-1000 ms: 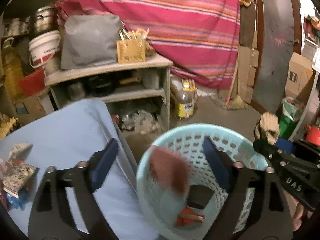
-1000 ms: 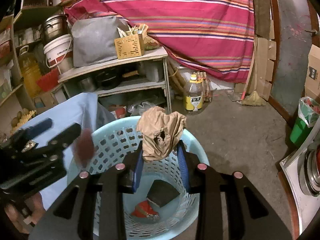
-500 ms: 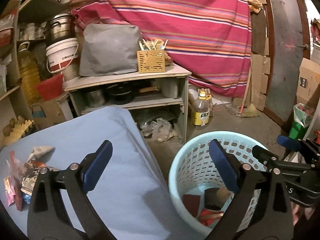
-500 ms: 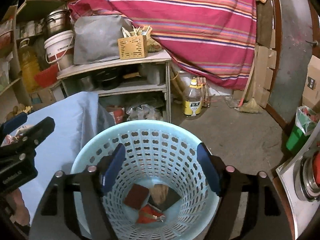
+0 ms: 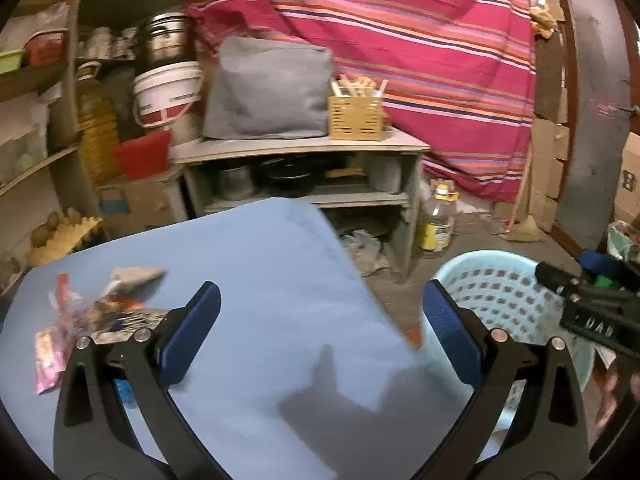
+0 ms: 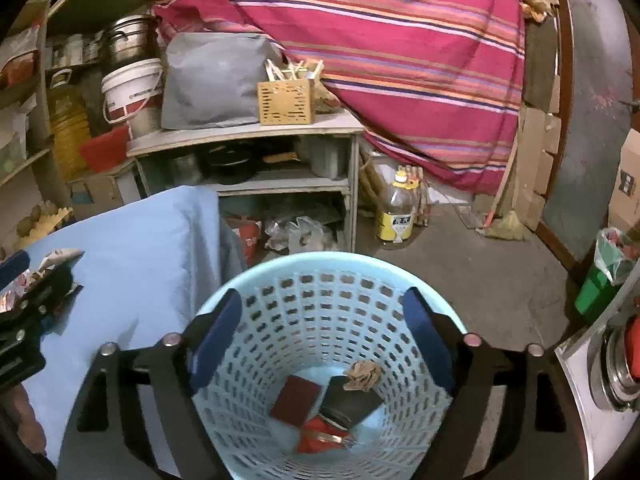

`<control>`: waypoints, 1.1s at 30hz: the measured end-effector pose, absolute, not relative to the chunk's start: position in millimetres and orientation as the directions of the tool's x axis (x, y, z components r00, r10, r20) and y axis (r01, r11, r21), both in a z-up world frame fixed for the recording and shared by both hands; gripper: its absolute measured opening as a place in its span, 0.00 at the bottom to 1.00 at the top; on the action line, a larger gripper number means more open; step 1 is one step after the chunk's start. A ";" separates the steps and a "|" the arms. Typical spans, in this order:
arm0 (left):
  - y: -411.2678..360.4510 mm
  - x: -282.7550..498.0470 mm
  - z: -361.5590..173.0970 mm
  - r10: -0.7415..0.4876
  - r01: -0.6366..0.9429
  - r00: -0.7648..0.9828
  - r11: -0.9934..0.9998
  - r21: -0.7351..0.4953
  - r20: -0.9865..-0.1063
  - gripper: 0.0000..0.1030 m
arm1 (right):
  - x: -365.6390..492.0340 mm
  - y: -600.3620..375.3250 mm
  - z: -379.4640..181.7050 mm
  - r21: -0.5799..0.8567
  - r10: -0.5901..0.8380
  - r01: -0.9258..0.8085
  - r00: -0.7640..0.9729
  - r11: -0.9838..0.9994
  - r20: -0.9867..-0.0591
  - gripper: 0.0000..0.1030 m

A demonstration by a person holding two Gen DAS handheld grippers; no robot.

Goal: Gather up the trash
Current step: 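Move both tools back over the table toward the pink packet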

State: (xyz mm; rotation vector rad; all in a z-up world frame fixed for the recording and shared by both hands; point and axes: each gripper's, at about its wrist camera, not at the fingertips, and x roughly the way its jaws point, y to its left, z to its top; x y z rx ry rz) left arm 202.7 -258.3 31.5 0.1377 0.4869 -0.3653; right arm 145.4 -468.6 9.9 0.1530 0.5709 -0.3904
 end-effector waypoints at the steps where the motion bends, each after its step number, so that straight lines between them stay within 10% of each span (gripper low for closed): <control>1: -249.2 203.7 31.3 -0.300 0.363 0.825 0.931 0.042 -0.479 0.95 | 147.2 -463.8 10.8 0.031 -0.314 0.395 0.773 0.918 -0.551 0.82; 33: 63.3 246.9 -37.6 0.013 0.033 0.750 0.998 0.057 -0.661 0.95 | 242.5 -255.8 -12.0 -0.047 -0.160 0.169 0.757 0.985 -0.633 0.93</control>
